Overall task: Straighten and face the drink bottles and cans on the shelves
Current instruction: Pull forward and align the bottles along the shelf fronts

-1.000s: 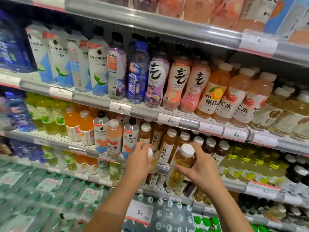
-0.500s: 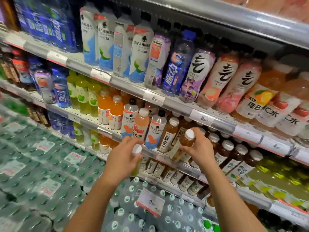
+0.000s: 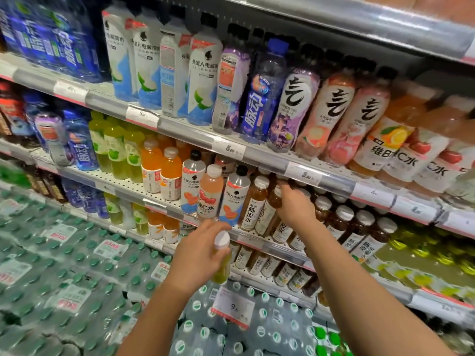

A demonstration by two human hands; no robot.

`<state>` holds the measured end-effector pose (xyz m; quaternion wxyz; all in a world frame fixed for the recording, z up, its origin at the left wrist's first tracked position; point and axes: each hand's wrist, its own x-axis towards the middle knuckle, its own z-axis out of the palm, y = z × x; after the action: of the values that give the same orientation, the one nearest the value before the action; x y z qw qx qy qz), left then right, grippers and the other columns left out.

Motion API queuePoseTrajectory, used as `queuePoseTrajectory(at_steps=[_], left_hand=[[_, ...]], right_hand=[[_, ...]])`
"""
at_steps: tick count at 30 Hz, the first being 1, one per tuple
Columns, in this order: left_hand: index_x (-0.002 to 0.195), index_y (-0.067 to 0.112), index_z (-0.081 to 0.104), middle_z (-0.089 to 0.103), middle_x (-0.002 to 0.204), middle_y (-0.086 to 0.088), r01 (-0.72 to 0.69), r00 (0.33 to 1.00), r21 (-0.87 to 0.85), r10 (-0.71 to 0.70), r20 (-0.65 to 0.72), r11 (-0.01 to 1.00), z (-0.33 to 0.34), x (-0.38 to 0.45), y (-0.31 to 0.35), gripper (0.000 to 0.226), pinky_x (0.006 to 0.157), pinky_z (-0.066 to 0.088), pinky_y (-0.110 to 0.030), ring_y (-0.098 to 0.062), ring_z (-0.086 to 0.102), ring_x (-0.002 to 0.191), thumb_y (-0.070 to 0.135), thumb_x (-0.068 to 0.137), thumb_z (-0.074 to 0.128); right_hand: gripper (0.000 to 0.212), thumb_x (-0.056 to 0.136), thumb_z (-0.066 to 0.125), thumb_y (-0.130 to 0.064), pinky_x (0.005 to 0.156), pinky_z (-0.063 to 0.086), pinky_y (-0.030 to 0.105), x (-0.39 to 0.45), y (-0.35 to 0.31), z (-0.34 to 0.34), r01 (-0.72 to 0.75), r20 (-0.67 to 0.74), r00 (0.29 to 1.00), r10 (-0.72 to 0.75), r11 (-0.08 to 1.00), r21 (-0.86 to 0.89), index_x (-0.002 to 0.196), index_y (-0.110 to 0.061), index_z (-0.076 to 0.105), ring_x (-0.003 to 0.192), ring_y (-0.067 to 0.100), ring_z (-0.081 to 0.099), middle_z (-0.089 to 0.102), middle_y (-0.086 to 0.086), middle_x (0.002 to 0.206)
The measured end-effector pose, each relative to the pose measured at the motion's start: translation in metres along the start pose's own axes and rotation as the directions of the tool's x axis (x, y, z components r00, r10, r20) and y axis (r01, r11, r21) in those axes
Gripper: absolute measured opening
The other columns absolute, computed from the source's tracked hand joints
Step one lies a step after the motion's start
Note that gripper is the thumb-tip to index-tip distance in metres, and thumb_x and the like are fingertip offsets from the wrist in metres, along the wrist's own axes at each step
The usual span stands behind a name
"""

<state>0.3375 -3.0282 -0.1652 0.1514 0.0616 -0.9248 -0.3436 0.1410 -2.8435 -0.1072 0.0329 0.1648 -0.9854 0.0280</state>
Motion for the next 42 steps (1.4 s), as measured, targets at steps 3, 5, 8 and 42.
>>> queuePoseTrajectory(at_steps=[3, 5, 8, 42], left_hand=[[0.129, 0.043, 0.055, 0.053, 0.132, 0.022, -0.010, 1.000, -0.010, 0.010, 0.001, 1.000, 0.001, 0.000, 0.004, 0.045, 0.100, 0.048, -0.033, -0.005, 0.058, 0.113, 0.038, 0.088, 0.074], [0.129, 0.043, 0.055, 0.054, 0.132, 0.022, -0.004, 1.000, -0.014, 0.004, -0.002, 1.000, 0.000, 0.001, 0.007, 0.046, 0.100, 0.048, -0.033, -0.005, 0.059, 0.111, 0.038, 0.087, 0.075], [0.129, 0.042, 0.056, 0.056, 0.130, 0.022, 0.003, 1.000, 0.005, -0.003, -0.007, 1.000, 0.001, 0.003, 0.015, 0.049, 0.100, 0.048, -0.032, -0.006, 0.058, 0.114, 0.041, 0.085, 0.077], [0.138, 0.026, 0.056, 0.048, 0.152, 0.002, -0.693, 0.708, 0.157, 0.705, -0.032, 0.704, 0.168, 0.030, 0.518, 0.057, 0.115, 0.037, -0.051, -0.024, 0.036, 0.143, 0.052, 0.089, 0.046]], right_hand=[[0.074, 0.089, 0.069, -0.026, 0.075, 0.058, 0.043, -0.006, 0.001, -0.001, 0.002, -0.003, 1.000, -0.001, 0.997, 0.081, 0.153, -0.024, 0.030, 0.101, 0.032, 0.063, 0.059, 0.011, 0.118], [0.076, 0.089, 0.069, -0.033, 0.072, 0.058, 0.042, -0.017, 0.004, 0.001, 0.010, -0.057, 0.998, -0.003, 0.993, 0.119, 0.152, -0.026, 0.027, 0.097, 0.031, 0.064, 0.055, 0.011, 0.127], [0.074, 0.091, 0.068, -0.036, 0.075, 0.059, 0.043, -0.048, 0.013, 0.010, 0.112, -0.156, 0.984, -0.084, 0.977, 0.181, 0.152, -0.030, 0.027, 0.082, 0.020, 0.068, 0.040, 0.005, 0.149], [0.064, 0.076, 0.083, -0.054, 0.087, 0.056, 0.036, -0.271, 0.454, -0.161, 0.154, -0.371, 0.918, 0.136, 0.743, 0.652, 0.127, -0.038, 0.048, 0.095, 0.003, 0.068, 0.072, -0.016, 0.104]])
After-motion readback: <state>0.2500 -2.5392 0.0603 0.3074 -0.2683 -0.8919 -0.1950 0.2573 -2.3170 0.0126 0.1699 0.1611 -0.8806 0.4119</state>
